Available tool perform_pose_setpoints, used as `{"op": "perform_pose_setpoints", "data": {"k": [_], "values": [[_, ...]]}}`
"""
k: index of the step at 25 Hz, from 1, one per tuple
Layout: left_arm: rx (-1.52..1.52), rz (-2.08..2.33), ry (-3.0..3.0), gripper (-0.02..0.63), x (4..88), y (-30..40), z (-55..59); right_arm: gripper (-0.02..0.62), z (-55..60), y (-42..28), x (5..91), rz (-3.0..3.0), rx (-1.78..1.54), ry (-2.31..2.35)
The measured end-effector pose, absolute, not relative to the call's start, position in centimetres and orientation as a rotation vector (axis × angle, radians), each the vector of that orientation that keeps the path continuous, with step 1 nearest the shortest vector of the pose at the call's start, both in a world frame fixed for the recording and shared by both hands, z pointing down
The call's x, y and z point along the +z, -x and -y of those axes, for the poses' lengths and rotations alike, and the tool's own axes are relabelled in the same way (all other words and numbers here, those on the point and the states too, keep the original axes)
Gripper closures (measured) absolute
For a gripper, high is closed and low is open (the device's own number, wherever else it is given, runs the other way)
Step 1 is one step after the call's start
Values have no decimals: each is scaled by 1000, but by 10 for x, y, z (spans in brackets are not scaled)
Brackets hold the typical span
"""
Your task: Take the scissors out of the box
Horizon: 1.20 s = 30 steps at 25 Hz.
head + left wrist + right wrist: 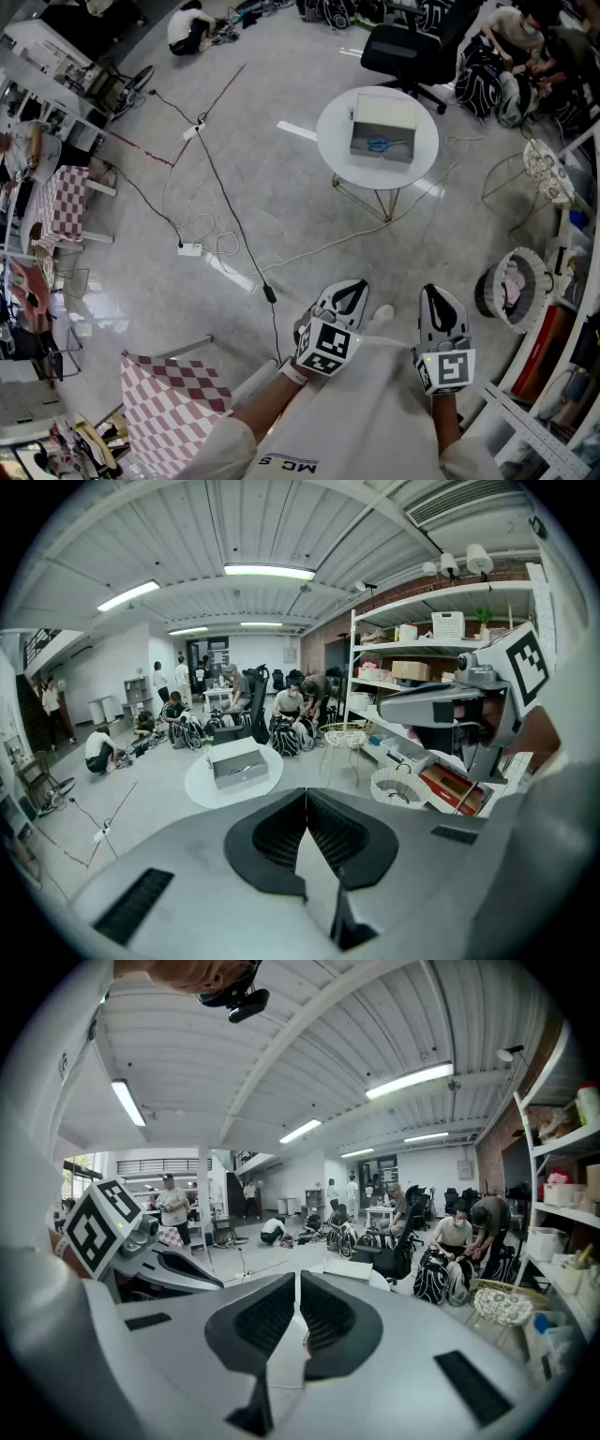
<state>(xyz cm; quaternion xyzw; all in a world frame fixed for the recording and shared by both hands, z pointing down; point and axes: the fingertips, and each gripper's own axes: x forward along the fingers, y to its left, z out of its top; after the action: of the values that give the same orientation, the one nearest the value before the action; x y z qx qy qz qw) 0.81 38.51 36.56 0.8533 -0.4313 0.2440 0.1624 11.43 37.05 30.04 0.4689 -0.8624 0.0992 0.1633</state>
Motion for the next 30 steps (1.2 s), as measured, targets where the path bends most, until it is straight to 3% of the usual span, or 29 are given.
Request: {"op": "perform_pose_setpoints", "data": {"k": [18,30], "values": [[573,1238,-2491,595,345,83,-373,522,-353,-20,284,2473,203,-1410],[628,1221,-2411,595,371,117,-306,523,-268,-3,306,2459,251,-1421]]}}
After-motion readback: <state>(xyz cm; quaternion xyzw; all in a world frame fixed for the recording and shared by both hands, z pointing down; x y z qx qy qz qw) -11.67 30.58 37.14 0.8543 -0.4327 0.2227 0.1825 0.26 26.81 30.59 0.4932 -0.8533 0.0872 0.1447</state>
